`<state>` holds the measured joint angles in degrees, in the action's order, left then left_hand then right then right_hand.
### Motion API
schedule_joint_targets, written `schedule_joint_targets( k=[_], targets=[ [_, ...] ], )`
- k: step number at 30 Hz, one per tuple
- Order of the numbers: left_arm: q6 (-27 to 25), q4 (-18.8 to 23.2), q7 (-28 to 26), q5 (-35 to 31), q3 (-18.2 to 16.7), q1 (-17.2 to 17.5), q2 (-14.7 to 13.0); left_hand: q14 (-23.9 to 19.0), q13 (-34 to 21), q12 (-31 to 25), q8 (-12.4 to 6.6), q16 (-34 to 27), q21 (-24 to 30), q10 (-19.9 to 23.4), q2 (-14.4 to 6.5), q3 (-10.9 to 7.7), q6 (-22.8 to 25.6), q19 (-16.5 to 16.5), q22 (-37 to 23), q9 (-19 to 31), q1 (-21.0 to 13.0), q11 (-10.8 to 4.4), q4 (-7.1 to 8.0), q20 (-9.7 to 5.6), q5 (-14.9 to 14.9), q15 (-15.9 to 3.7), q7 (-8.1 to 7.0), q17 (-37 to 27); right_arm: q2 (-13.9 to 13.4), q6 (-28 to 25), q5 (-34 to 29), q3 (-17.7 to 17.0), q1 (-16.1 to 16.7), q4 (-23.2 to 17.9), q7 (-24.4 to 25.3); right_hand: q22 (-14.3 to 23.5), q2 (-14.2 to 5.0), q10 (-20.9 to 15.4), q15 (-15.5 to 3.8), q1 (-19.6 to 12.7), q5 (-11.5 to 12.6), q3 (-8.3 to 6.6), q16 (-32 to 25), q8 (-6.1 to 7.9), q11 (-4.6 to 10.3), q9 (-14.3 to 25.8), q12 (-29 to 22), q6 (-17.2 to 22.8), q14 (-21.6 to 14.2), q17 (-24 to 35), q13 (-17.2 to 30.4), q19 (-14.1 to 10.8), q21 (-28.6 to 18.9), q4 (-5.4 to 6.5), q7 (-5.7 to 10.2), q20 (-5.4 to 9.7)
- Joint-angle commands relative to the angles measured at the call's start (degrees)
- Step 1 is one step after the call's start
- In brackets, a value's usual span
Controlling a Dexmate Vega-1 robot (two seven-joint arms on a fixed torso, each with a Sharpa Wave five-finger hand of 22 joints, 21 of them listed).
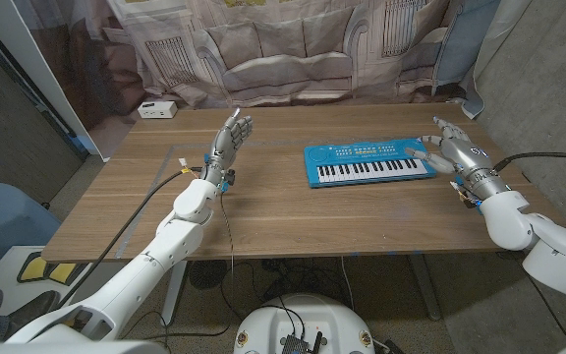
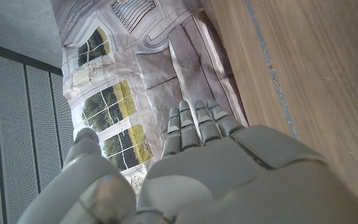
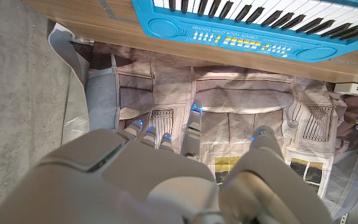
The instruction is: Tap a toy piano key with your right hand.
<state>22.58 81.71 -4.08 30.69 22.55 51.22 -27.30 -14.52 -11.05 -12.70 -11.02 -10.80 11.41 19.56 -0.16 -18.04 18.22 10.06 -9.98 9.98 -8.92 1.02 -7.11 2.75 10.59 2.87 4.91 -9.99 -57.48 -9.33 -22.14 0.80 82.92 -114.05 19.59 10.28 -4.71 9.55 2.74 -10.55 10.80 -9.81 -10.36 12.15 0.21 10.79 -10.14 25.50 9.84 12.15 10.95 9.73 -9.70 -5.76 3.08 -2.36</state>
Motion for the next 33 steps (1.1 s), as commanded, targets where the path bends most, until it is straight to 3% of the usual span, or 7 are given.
schedule_joint_targets(
  k=[1, 33],
  targets=[
    [-0.5, 1.51, -0.64, -0.37, -0.05, 0.78, -0.57, -0.16, -0.22, 0.13, 0.07, 0.01, -0.2, 0.27, -0.33, -0.38, 0.53, -0.2, -0.23, 0.27, -0.1, 0.05, -0.12, 0.01, -0.05, 0.36, -0.18, -0.28, -1.46, -1.52, -0.15, 1.08, -0.17, -0.28, -0.86, 0.08, -0.02, 2.28, -0.33, 0.59, -0.07, -0.11, -0.01, -0.12, 0.33, 0.23, -0.04, 0.69, 12.39, 0.2, 0.18, 6.09, 0.02, 0.32, 0.35, 0.44],
    [-1.42, 1.51, -0.06, 0.1, 0.23, 0.9, -0.8, -0.02, -0.23, 0.27, 0.14, 0.06, -0.22, 0.3, -0.53, -0.45, 0.6, -0.34, -0.23, 0.28, -0.22, 0.03, -0.14, -0.08, -0.06, 0.44, -0.11, -0.28, -3.38, -5.69, 2.66, 3.77, -1.77, -0.84, -2.49, 0.1, -0.67, 2.35, 0.02, 0.7, -0.12, -0.44, -0.7, 0.28, 0.29, 0.25, -0.76, 2.78, 12.85, 0.11, 0.21, 7.07, -0.86, 0.37, 0.78, 0.27]
  ],
)
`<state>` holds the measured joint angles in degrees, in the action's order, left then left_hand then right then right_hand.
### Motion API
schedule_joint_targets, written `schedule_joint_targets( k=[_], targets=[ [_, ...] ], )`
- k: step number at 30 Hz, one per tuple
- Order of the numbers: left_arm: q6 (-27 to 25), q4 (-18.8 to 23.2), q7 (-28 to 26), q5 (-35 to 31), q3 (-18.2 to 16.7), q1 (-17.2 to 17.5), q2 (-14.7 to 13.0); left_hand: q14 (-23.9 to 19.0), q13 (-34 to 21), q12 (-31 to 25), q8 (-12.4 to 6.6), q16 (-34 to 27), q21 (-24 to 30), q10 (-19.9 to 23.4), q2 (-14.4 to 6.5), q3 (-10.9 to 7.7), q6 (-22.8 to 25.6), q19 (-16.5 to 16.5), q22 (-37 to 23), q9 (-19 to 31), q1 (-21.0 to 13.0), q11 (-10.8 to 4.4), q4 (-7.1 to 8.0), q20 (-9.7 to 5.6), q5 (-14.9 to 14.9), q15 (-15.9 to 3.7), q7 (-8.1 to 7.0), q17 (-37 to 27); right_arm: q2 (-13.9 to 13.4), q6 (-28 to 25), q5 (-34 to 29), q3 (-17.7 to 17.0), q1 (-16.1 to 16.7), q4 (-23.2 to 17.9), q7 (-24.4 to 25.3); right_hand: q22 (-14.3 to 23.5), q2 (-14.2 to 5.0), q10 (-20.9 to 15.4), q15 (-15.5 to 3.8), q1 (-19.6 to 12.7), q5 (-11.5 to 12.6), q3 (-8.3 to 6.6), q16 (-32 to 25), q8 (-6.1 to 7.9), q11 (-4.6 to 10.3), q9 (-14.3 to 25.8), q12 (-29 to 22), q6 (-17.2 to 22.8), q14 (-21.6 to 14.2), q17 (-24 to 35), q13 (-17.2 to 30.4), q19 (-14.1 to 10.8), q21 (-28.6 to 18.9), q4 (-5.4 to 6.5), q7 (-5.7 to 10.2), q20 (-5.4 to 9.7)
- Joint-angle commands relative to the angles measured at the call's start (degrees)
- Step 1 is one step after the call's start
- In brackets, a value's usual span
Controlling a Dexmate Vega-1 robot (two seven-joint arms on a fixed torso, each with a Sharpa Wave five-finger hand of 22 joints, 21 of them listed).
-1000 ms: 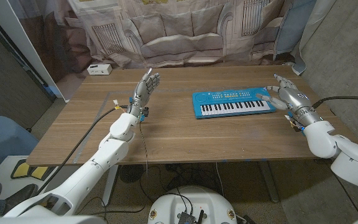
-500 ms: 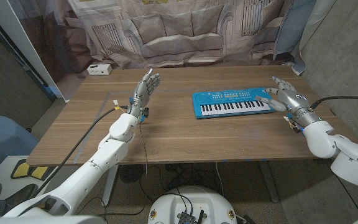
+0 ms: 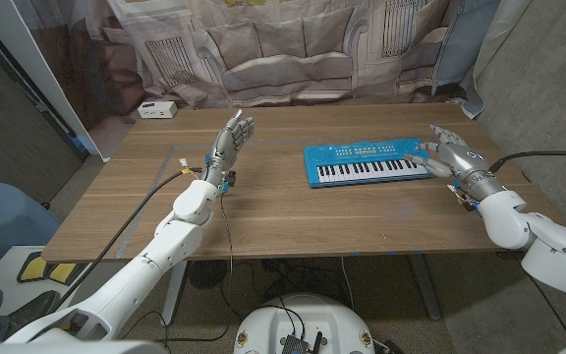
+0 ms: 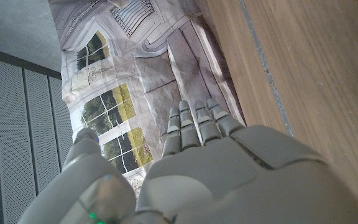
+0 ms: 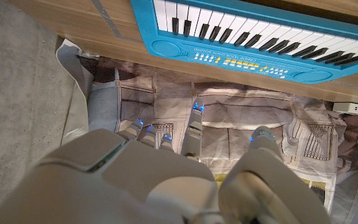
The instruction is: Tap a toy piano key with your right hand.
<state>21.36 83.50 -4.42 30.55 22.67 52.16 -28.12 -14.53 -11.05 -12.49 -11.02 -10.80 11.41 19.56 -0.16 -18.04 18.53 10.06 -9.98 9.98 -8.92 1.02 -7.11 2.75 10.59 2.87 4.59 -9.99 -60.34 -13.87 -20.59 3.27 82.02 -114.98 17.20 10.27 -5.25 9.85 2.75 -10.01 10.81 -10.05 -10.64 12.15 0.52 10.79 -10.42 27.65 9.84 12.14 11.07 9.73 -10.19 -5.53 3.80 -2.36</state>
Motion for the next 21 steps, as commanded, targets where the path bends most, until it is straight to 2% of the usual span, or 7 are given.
schedule_joint_targets(
  k=[1, 9, 21],
  targets=[
    [-0.18, -0.36, 0.34, 0.21, 0.14, -0.12, 0.03, 0.0, -0.23, 0.06, 0.16, 0.07, -0.21, 0.3, -0.55, -0.46, 0.28, -0.33, -0.23, 0.28, -0.23, 0.0, -0.15, -0.07, -0.06, 0.45, 0.18, -0.28, -0.56, -1.29, 1.17, 1.43, -0.93, 0.08, -0.08, 0.11, -0.15, 2.03, 0.03, 0.16, -0.12, -0.21, -0.43, 0.3, 0.03, 0.25, -0.5, 0.7, 12.85, 0.12, 0.09, 7.08, -0.37, 0.14, 0.07, 0.27],
    [0.22, -1.04, 0.67, 0.14, 0.38, -0.66, 0.47, 0.05, -0.23, 0.11, 0.17, 0.08, -0.21, 0.25, -0.68, -0.52, 0.29, -0.35, -0.23, 0.28, -0.29, 0.06, -0.15, -0.06, -0.06, 0.43, 0.21, -0.28, -1.4, -1.92, 1.64, 2.2, -1.22, 0.05, -0.11, 0.11, -0.27, 1.92, 0.05, 0.14, -0.14, -0.31, -0.58, 0.3, -0.04, 0.25, -0.62, 0.97, 12.74, 0.09, 0.09, 7.05, -0.53, 0.12, 0.1, 0.16],
    [0.05, -1.41, 0.59, -0.05, 0.66, -1.03, 0.75, 0.07, -0.23, 0.12, 0.19, 0.08, -0.21, 0.31, -0.76, -0.56, 0.28, -0.4, -0.23, 0.28, -0.36, -0.07, -0.17, -0.05, -0.07, 0.51, 0.27, -0.27, -2.53, -1.79, 2.46, 5.05, -3.56, 1.68, -0.65, 0.11, -0.36, 1.66, 0.06, 0.12, -0.17, -0.41, -0.79, 0.28, -0.08, 0.25, -0.79, 1.34, 12.53, 0.06, 0.1, 6.99, -0.71, 0.08, 0.03, 0.09]
  ],
)
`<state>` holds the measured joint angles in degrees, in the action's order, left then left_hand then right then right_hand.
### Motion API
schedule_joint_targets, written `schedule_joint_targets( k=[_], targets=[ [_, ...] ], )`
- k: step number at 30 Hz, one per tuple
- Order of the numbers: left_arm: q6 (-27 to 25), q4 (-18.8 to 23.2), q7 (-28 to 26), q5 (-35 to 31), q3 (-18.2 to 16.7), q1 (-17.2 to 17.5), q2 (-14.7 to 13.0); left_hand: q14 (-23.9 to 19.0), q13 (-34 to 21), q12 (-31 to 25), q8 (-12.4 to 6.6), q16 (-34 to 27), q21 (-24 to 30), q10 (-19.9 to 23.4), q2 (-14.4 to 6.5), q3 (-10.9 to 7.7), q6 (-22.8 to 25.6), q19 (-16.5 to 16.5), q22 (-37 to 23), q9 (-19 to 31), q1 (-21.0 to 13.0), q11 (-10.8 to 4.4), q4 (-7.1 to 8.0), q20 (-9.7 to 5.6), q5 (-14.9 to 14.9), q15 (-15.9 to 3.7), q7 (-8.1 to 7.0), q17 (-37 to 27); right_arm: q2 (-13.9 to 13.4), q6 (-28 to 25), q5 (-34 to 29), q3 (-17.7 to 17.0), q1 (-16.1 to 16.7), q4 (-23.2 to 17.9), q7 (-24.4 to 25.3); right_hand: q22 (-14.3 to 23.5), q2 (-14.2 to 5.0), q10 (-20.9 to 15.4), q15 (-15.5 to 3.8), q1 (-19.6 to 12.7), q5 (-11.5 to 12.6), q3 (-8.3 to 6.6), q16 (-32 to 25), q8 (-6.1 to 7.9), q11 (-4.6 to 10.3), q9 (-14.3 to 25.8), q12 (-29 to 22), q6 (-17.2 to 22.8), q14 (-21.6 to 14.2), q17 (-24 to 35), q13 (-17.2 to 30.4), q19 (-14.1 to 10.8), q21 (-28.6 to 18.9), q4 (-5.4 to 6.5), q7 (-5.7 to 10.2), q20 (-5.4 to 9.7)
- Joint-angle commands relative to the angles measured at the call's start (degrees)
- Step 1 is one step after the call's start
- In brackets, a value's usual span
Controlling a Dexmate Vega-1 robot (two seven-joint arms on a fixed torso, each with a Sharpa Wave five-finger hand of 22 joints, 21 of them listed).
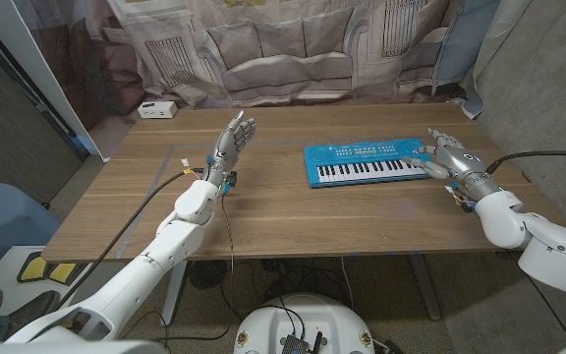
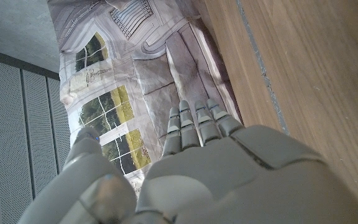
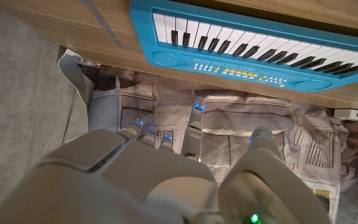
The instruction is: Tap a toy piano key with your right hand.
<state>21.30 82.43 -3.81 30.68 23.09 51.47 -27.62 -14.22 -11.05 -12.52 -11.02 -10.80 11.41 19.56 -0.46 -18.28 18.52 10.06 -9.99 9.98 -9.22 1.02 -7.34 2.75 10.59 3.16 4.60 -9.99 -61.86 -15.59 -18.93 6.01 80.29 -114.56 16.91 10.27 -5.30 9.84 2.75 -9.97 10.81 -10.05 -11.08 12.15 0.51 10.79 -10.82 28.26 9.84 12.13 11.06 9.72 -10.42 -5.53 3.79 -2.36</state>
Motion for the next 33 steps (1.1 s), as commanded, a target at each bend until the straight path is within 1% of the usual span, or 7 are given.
schedule_joint_targets(
  k=[1, 6, 16, 21, 24, 33],
  targets=[
    [0.06, -0.25, -0.13, -0.26, 0.24, -0.33, 0.22, -0.22, -0.23, 0.16, 0.18, 0.08, -0.22, 0.31, -0.46, -0.32, 0.3, -0.42, -0.23, 0.28, -0.06, -0.07, 0.07, -0.06, -0.08, 0.19, 0.29, -0.27, -1.06, 0.07, 0.9, 2.54, -2.04, 1.46, -0.29, 0.11, -0.32, 1.64, 0.05, 0.07, -0.17, -0.42, -0.35, 0.31, -0.06, 0.26, -0.41, 0.85, 12.53, 0.06, 0.11, 7.0, -0.51, 0.07, 0.03, 0.09],
    [-0.19, 0.32, -0.54, -0.56, 0.18, -0.26, 0.0, -0.22, -0.24, 0.18, 0.17, 0.08, -0.21, 0.3, -0.49, -0.34, 0.34, -0.42, -0.22, 0.28, -0.08, -0.08, 0.06, -0.03, -0.08, 0.17, 0.24, -0.27, -1.04, 1.17, 1.27, 3.67, -2.94, 2.47, 0.55, 0.11, -0.37, 1.47, 0.06, 0.05, -0.17, -0.47, -0.44, 0.31, -0.08, 0.26, -0.49, 1.0, 12.4, 0.04, 0.11, 7.01, -0.56, 0.05, 0.16, 0.03],
    [-0.21, 0.55, -0.65, -0.8, 0.14, -0.58, -0.05, -0.21, -0.24, 0.19, 0.19, 0.08, -0.2, 0.33, -0.56, -0.37, 0.33, -0.43, -0.22, 0.28, -0.13, -0.13, 0.05, -0.08, -0.09, 0.19, 0.21, -0.27, -1.88, 0.71, 1.35, 5.73, -4.49, 2.9, 0.56, 0.1, -0.49, 1.33, -0.02, -0.07, -0.17, -0.61, -0.56, 0.27, 0.0, 0.26, -0.57, 1.2, 12.23, 0.0, 0.11, 6.96, -0.66, -0.03, 0.23, 0.06],
    [-0.12, 0.07, -0.31, -0.69, 0.28, -0.9, 0.17, -0.25, -0.24, 0.18, 0.19, 0.06, -0.19, 0.39, -0.59, -0.38, 0.35, -0.42, -0.22, 0.28, -0.14, 0.16, 0.04, -0.1, -0.1, 0.17, 0.22, -0.27, -2.16, 0.54, 1.69, 6.11, -4.64, 2.78, 0.94, 0.09, -0.6, 0.47, 0.05, -0.14, -0.19, -0.78, -0.82, 0.98, 0.19, 0.31, -0.89, 3.61, 11.8, -0.04, 0.11, 6.93, -0.81, -0.11, 0.04, -0.01],
    [0.17, -0.32, -0.14, -0.67, 0.31, -1.09, 0.32, -0.22, -0.24, 0.2, 0.19, 0.07, -0.19, 0.37, -0.6, -0.39, 0.36, -0.42, -0.22, 0.28, -0.16, 0.19, 0.04, -0.1, -0.1, 0.17, 0.19, -0.27, -2.33, 0.33, 1.81, 6.48, -4.86, 2.72, 0.95, 0.09, -0.62, 0.33, 0.08, -0.15, -0.2, -0.82, -0.85, 1.09, 0.19, 0.32, -0.93, 4.04, 11.77, -0.04, 0.11, 6.93, -0.83, -0.13, -0.04, -0.02],
    [0.2, -0.52, -0.53, -1.27, 0.47, -1.16, 0.32, -0.22, -0.25, 0.22, 0.21, 0.06, -0.2, 0.38, -0.67, -0.42, 0.33, -0.47, -0.22, 0.28, -0.2, 0.11, 0.03, 0.1, -0.11, 0.17, 0.18, -0.27, -2.27, 0.53, 2.07, 7.65, -5.47, 3.14, 1.81, 0.09, -0.67, 0.33, 0.1, -0.2, -0.21, -0.93, -0.95, 0.61, 0.25, 0.33, -0.89, 3.3, 11.63, -0.06, 0.1, 6.87, -0.92, -0.18, 0.37, -0.12]
  ],
)
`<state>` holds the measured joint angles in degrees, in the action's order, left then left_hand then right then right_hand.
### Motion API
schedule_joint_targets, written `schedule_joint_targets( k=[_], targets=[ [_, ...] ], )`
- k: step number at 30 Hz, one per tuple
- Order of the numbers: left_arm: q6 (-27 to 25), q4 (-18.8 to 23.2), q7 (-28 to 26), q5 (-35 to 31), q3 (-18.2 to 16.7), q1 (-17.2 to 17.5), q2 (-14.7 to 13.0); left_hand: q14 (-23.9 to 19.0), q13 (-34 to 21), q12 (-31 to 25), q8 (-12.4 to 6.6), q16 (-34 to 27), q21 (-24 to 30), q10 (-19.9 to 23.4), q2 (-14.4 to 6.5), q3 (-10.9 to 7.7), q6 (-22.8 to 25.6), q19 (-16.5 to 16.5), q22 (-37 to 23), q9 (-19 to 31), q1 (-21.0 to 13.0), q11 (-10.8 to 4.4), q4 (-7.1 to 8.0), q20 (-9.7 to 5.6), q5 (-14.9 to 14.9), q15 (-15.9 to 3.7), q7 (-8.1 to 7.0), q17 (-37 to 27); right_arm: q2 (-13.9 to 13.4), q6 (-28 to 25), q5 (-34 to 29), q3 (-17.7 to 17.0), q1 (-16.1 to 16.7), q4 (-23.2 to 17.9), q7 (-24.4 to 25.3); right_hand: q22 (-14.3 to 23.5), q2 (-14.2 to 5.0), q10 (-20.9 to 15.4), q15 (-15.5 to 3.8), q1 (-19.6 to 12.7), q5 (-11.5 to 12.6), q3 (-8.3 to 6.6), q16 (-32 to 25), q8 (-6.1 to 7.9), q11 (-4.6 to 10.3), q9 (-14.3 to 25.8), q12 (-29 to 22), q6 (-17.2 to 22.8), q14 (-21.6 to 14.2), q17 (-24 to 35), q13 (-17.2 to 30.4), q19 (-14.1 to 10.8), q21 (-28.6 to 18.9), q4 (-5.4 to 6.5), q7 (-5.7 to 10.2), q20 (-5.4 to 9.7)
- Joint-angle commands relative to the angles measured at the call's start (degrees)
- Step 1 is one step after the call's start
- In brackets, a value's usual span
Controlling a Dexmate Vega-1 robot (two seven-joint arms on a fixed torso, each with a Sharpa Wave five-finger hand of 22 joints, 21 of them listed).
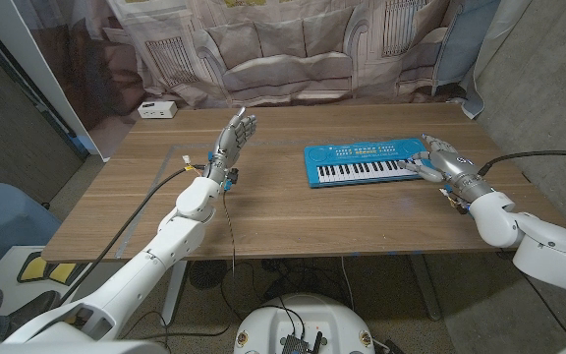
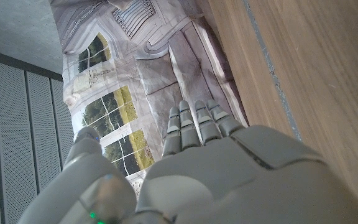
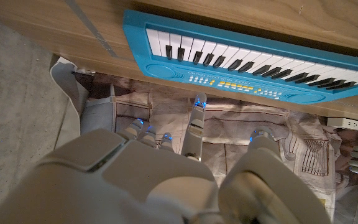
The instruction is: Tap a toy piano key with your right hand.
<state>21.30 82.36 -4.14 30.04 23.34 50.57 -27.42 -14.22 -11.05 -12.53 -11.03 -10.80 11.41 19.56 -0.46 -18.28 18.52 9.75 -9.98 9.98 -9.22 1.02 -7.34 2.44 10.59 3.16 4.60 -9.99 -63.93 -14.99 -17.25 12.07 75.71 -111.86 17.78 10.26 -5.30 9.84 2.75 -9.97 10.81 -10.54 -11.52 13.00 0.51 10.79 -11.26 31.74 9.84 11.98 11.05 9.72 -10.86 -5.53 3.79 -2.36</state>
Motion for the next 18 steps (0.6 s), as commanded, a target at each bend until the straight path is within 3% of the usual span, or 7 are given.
schedule_joint_targets(
  k=[1, 18],
  targets=[
    [0.19, -0.44, -0.14, -0.65, 0.24, -0.27, 0.07, -0.2, -0.25, 0.24, 0.21, 0.07, -0.19, 0.36, -0.68, -0.43, 0.35, -0.15, -0.22, 0.28, -0.21, 0.01, 0.02, 0.43, -0.1, 0.15, 0.17, -0.27, -0.22, -0.09, 0.42, 1.74, -0.96, 0.47, 0.91, 0.1, -0.68, 0.32, 0.1, -0.2, -0.22, -0.45, -0.52, -0.25, 0.29, 0.33, -0.45, -0.19, 11.61, 0.1, 0.11, 6.86, -0.49, -0.19, 0.39, -0.14],
    [-0.09, -0.92, 0.08, -0.66, 0.43, -0.85, 0.22, -0.23, -0.25, 0.22, 0.21, 0.06, -0.2, 0.51, -0.75, -0.46, 0.39, -0.23, -0.22, 0.28, -0.27, 0.14, 0.0, 0.53, -0.12, 0.15, 0.13, -0.27, -0.38, -1.49, -0.11, 4.41, -2.7, 1.13, 1.11, 0.1, -0.82, 0.24, 0.04, -0.3, -0.24, -0.64, -0.59, -0.33, 0.45, 0.35, -0.44, 0.16, 11.53, 0.09, 0.11, 6.86, -0.55, -0.26, 0.72, -0.17]
  ],
)
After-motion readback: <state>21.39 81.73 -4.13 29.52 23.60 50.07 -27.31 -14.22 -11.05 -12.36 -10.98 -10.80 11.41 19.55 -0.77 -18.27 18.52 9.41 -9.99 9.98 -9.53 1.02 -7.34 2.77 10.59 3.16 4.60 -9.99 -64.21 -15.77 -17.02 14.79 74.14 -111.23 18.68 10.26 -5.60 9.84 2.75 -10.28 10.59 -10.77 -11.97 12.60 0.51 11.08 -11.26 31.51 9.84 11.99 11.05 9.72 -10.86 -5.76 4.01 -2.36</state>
